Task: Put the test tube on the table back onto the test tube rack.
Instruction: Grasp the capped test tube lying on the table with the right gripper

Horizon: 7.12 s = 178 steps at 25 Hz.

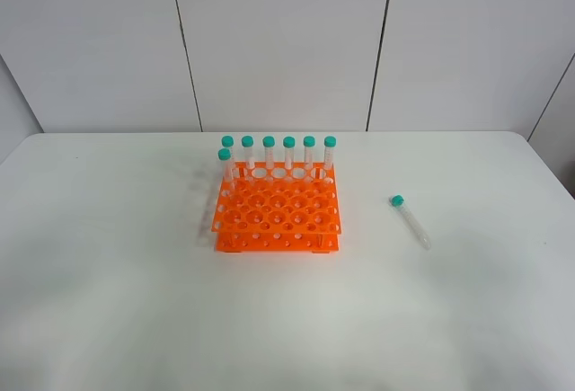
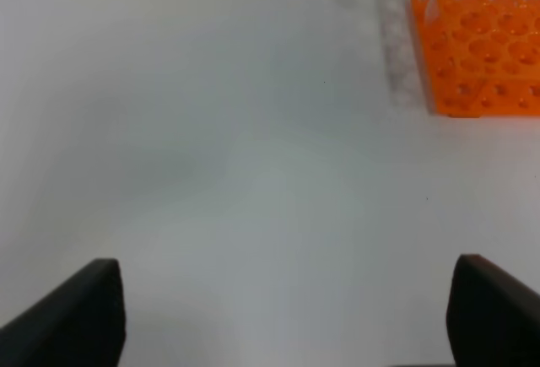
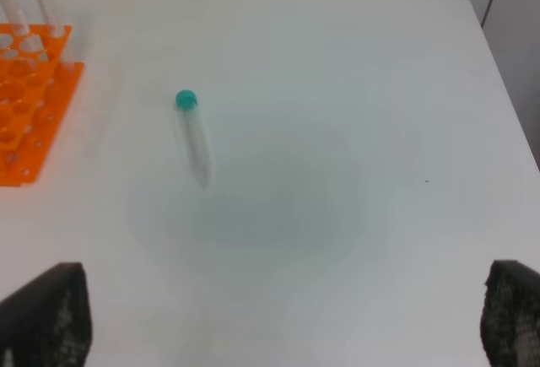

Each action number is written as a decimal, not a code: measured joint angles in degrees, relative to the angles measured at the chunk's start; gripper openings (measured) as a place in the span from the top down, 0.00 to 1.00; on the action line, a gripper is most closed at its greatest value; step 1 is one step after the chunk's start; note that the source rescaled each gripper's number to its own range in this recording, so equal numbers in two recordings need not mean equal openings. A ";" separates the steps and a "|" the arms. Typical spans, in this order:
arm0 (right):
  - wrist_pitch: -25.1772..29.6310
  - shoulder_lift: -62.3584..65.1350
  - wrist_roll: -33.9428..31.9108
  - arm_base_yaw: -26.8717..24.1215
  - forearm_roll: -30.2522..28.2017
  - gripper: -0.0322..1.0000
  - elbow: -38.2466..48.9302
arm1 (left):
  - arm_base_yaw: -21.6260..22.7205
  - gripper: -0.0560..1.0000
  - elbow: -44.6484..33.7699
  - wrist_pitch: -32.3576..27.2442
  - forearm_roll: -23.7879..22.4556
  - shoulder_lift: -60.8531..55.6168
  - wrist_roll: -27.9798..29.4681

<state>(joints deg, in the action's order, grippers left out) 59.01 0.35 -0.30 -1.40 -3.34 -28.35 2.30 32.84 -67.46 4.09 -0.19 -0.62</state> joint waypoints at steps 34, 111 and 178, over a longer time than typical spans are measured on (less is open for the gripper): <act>-4.82 0.00 0.82 0.00 -0.17 0.00 -3.67 | 0.00 0.08 0.00 0.00 0.00 0.00 0.00; -17.76 -115.53 -4.99 12.33 -2.05 0.05 -44.24 | 0.00 0.08 0.00 0.00 0.00 0.00 0.00; -12.39 -122.31 -7.10 12.33 -2.33 0.66 -49.35 | 0.00 0.08 0.00 0.00 0.00 0.00 0.00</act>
<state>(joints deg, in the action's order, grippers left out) 46.62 -121.96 -7.40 10.93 -5.67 -77.70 2.30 32.84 -67.46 4.09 -0.19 -0.62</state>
